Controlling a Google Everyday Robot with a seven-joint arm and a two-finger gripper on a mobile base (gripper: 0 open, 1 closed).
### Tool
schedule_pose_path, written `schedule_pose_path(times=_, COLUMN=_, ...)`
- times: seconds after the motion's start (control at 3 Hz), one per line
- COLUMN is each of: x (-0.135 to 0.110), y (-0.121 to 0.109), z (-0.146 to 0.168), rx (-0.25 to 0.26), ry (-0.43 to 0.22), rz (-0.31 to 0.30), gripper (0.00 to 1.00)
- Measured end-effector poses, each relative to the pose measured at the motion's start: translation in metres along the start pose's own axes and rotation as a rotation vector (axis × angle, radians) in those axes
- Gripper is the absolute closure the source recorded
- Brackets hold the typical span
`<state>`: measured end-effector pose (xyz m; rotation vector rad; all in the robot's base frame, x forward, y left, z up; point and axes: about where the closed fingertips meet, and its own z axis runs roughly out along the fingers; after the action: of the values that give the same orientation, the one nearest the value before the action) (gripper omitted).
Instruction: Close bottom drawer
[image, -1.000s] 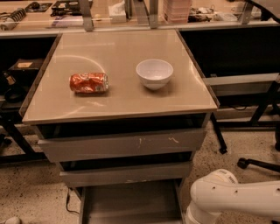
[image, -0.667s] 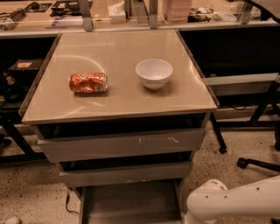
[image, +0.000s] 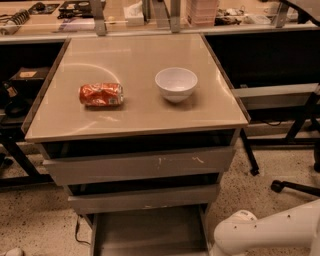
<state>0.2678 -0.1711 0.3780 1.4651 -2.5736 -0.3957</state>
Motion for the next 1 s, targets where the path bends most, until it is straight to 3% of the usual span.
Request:
schedule_pose_path(times=0.33, x=0.006, y=-0.022, z=0.046, rx=-0.057, ry=-0.079, rz=0.038, gripper=1.00)
schedule_pose_path(times=0.67, x=-0.007, y=-0.051, z=0.086, rx=-0.092, ry=-0.153, rz=-0.009, gripper=1.00)
schedule_pose_path(times=1.0, x=-0.007, y=-0.051, z=0.086, rx=-0.092, ry=-0.153, rz=-0.008, gripper=1.00)
